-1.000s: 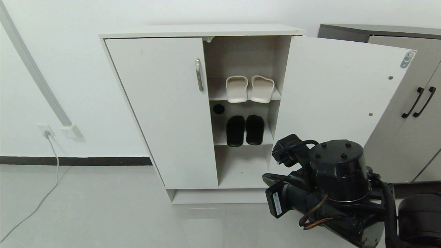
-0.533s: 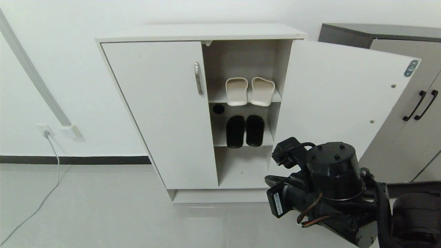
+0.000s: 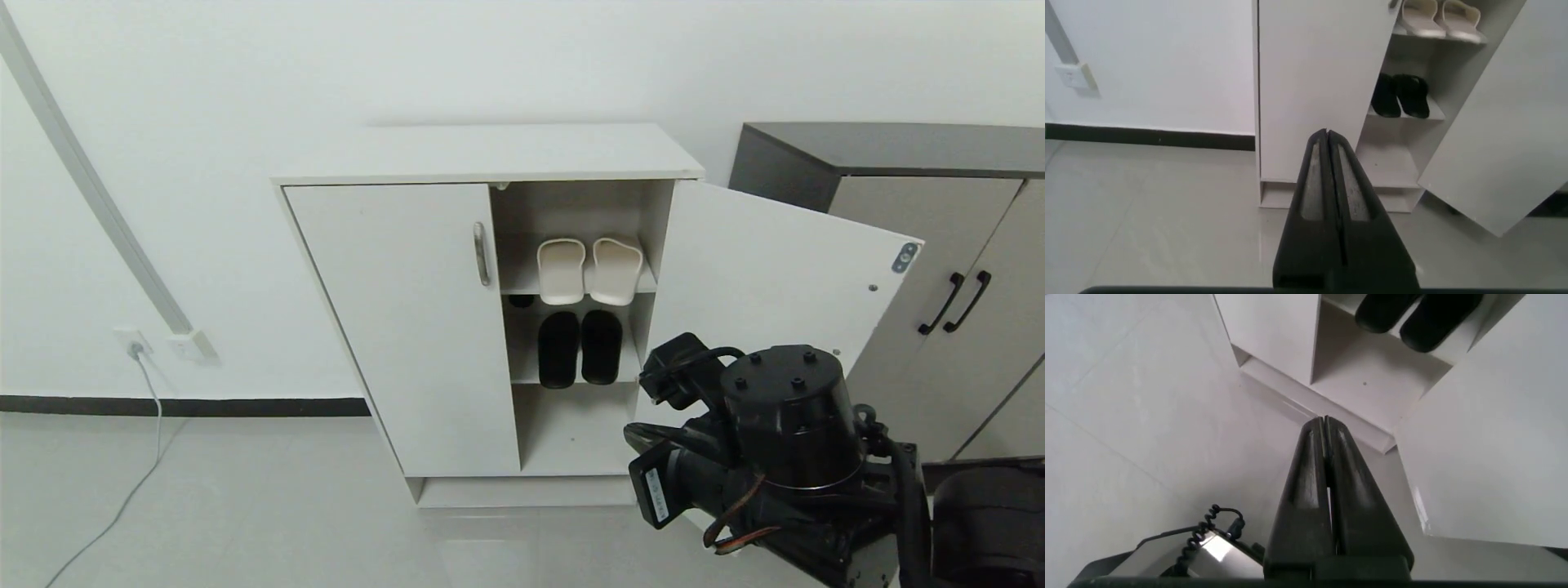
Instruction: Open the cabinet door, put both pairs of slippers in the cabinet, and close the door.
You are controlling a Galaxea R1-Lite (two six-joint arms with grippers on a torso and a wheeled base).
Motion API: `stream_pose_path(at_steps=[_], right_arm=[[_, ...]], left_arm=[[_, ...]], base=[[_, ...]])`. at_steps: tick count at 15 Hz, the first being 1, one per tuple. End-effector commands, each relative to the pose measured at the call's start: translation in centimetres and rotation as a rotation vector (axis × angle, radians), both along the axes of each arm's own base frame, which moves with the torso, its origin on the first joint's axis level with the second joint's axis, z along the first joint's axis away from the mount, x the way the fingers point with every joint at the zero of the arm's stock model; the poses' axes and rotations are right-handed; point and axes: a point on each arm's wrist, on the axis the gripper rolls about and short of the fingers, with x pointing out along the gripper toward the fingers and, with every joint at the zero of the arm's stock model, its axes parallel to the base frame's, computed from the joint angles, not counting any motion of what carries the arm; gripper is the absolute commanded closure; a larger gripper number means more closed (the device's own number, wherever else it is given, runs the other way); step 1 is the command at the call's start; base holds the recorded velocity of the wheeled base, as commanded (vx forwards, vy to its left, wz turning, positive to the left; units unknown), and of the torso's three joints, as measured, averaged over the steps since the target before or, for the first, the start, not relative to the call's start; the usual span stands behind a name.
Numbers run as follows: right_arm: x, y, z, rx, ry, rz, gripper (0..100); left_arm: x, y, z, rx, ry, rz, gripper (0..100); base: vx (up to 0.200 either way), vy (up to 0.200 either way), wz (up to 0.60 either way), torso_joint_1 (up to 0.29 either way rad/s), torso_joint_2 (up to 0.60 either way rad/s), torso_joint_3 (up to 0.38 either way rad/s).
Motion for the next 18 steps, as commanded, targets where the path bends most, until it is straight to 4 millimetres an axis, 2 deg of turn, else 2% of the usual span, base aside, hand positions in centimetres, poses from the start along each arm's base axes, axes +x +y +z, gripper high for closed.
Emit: stream_pose_path(at_steps=[1,10,18], right_arm=[[-0.02,0.01,-0.08,-0.002,0.002,0.000,100],[-0.12,-0.13,-0.30,-0.014,0.003,0.001,100],[0.36,-0.76,-0.27,-0.012,0.005,-0.021,100]], left_arm=[[0.00,0.00,0.01,0.000,0.000,0.001,100],[0.01,0.00,-0.03,0.000,0.001,0.003,100],[0.00,0.00,0.01,-0.003,0.000,0.003,100]], base=[[0.000,0.000,0.00,0.144,-0.47,-0.330],[0.000,0.000,0.00,0.175,-0.49,-0.315],[0.000,0.000,0.00,0.229,-0.55,-0.318]])
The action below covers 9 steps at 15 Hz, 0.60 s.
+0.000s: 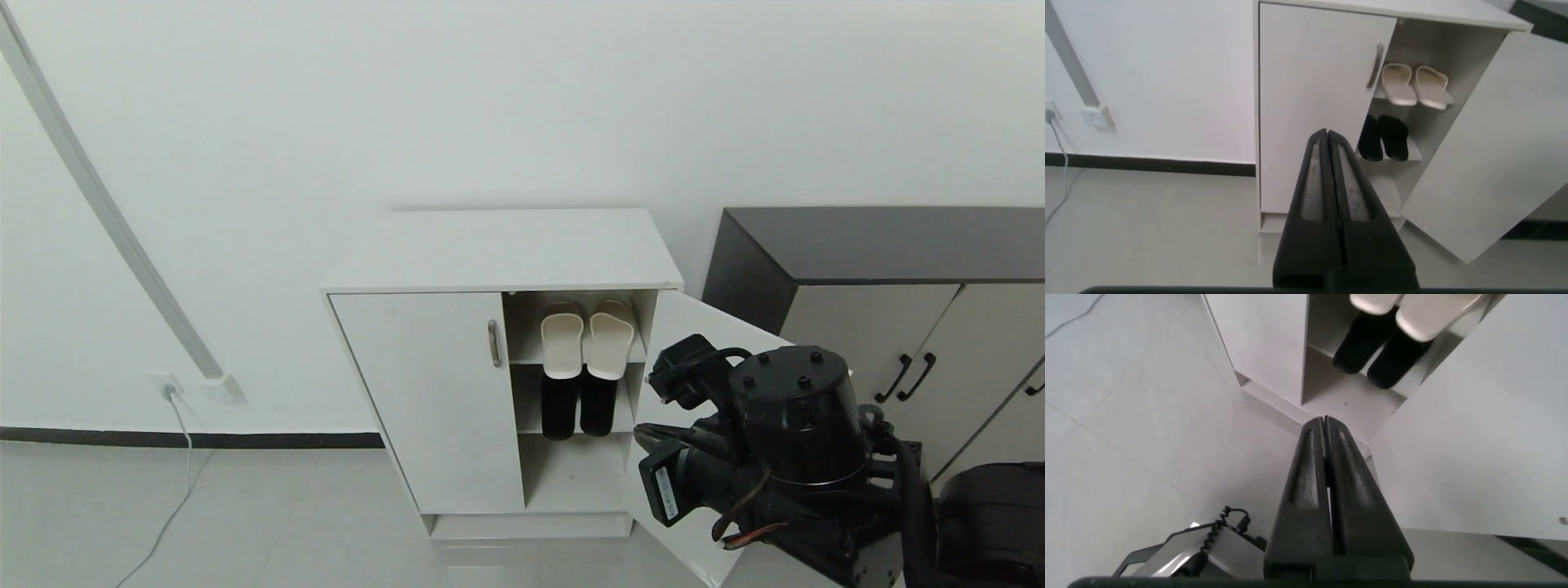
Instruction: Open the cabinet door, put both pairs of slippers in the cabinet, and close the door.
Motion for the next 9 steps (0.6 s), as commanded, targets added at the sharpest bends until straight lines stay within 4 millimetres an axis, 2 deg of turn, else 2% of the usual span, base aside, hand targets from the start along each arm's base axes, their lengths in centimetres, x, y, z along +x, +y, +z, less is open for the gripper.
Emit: stream_pose_path(at_steps=[1,6,9], right_arm=[[0.10,-0.04,-0.05,-0.001,0.001,-0.003,100],[0.42,-0.22,-0.27,-0.005,0.004,-0.015,100],[0.39,-0.26,-0.35,-0.007,0.006,-0.015,100]], left_arm=[[0.00,0.00,0.00,-0.001,0.000,0.001,100],[0.00,0.00,0.00,-0.001,0.000,0.001,100],[0.00,0.00,0.00,-0.001,0.000,0.000,100]], base=[[0.000,0.000,0.00,0.256,-0.59,-0.339],[0.000,0.000,0.00,0.235,-0.51,-0.283],[0.000,0.000,0.00,0.057,-0.13,-0.070]])
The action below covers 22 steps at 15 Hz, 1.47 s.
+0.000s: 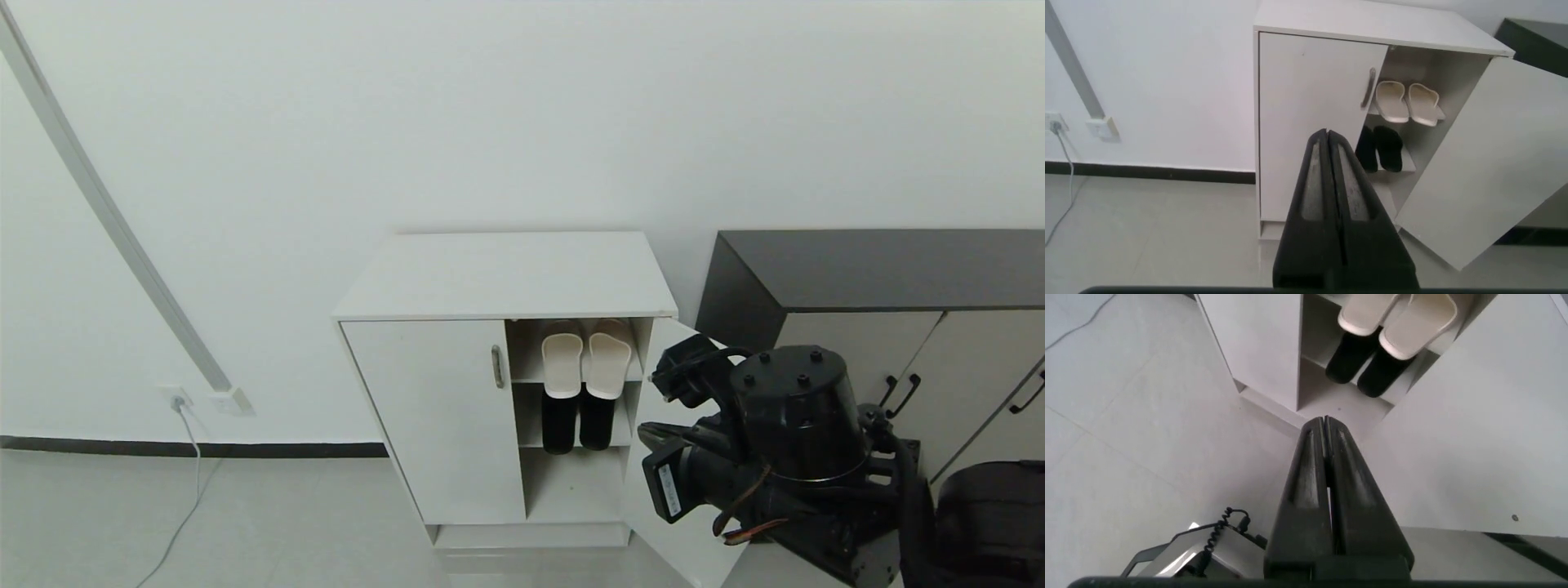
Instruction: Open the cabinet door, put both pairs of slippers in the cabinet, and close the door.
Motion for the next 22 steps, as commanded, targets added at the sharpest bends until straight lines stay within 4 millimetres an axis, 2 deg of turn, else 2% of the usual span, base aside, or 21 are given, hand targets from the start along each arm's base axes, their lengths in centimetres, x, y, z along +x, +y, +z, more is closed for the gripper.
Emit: stream_pose_path(at_steps=[1,6,12,22], right_arm=[[0.02,0.02,-0.11,-0.003,0.002,0.000,100],[-0.01,-0.01,-0.19,-0.005,0.005,0.001,100],[-0.10,-0.11,-0.34,-0.010,0.008,0.003,100],[0.43,-0.62,-0.31,-0.011,-0.015,-0.015,100]], left_arm=[[0.00,0.00,0.00,0.000,0.000,0.001,100],[0.00,0.00,0.00,0.000,0.000,0.000,100],[0.00,0.00,0.00,0.000,0.000,0.000,100],[0.00,0.00,0.00,0.000,0.000,0.000,100]], base=[[0.000,0.000,0.00,0.000,0.00,0.000],[0.000,0.000,0.00,0.000,0.00,0.000],[0.000,0.000,-0.60,0.004,0.00,0.000],[0.000,0.000,0.00,0.000,0.00,0.000]])
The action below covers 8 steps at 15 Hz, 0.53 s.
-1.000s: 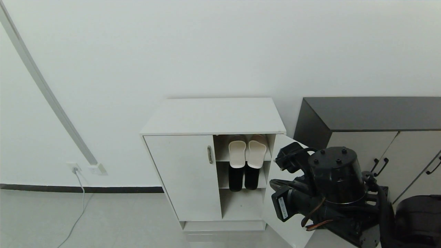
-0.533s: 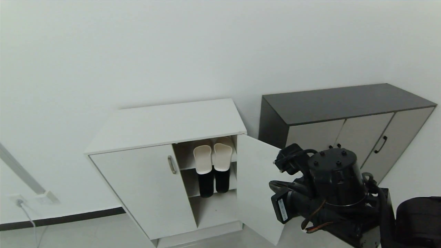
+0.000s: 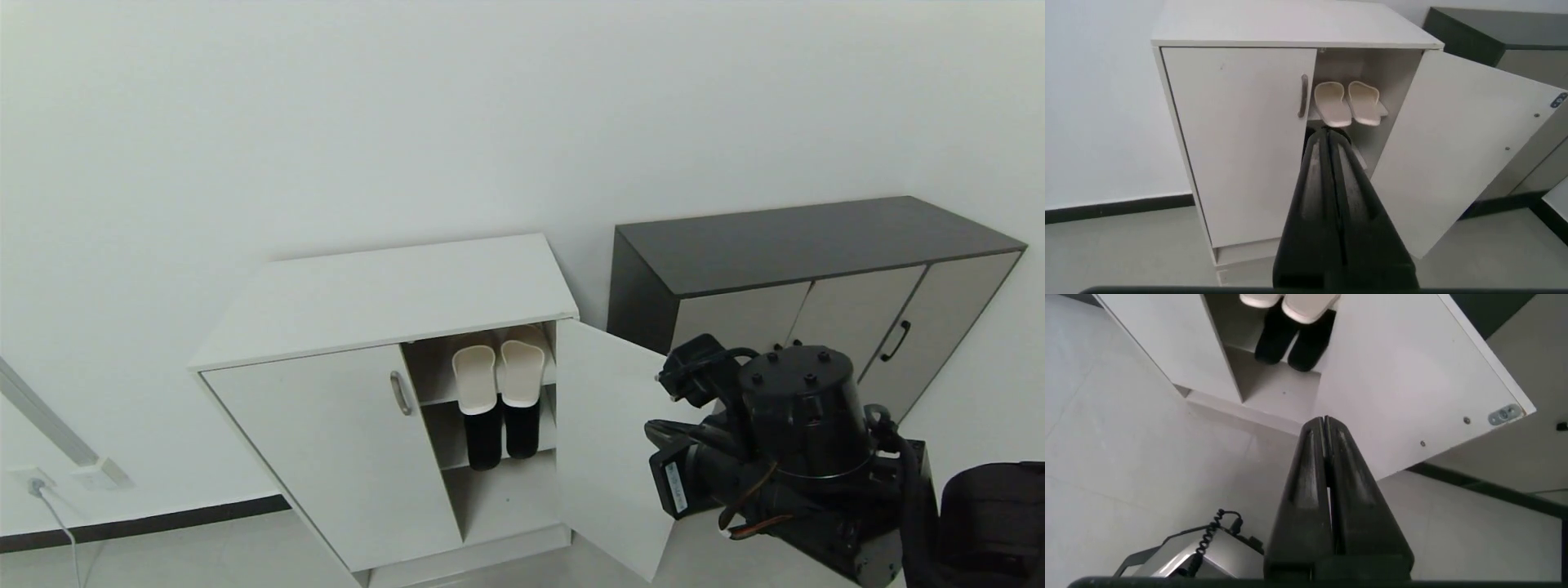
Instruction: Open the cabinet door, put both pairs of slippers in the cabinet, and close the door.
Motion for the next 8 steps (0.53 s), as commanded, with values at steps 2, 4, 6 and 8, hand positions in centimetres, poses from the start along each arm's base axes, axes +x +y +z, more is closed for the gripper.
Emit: stream_pose_path(at_steps=[2,4,6,8], right_arm=[[0.06,-0.03,-0.02,-0.001,0.000,-0.003,100],[0.06,-0.04,-0.02,-0.002,-0.002,-0.004,100],[0.06,-0.03,-0.01,-0.001,-0.003,-0.004,100],[0.34,-0.13,0.03,0.000,-0.006,-0.016,100]], left_arm=[[0.01,0.00,0.00,-0.001,0.001,0.001,100],[0.00,0.00,0.00,-0.001,0.000,0.001,100],[0.00,0.00,0.00,-0.001,0.000,0.001,100],[0.00,0.00,0.00,0.001,0.000,0.001,100]], base=[[-0.100,0.000,0.00,-0.004,0.00,0.001],[-0.200,0.000,0.00,0.012,0.00,0.002],[-0.200,0.000,0.00,-0.005,0.00,0.002],[-0.200,0.000,0.00,-0.005,0.00,0.002]])
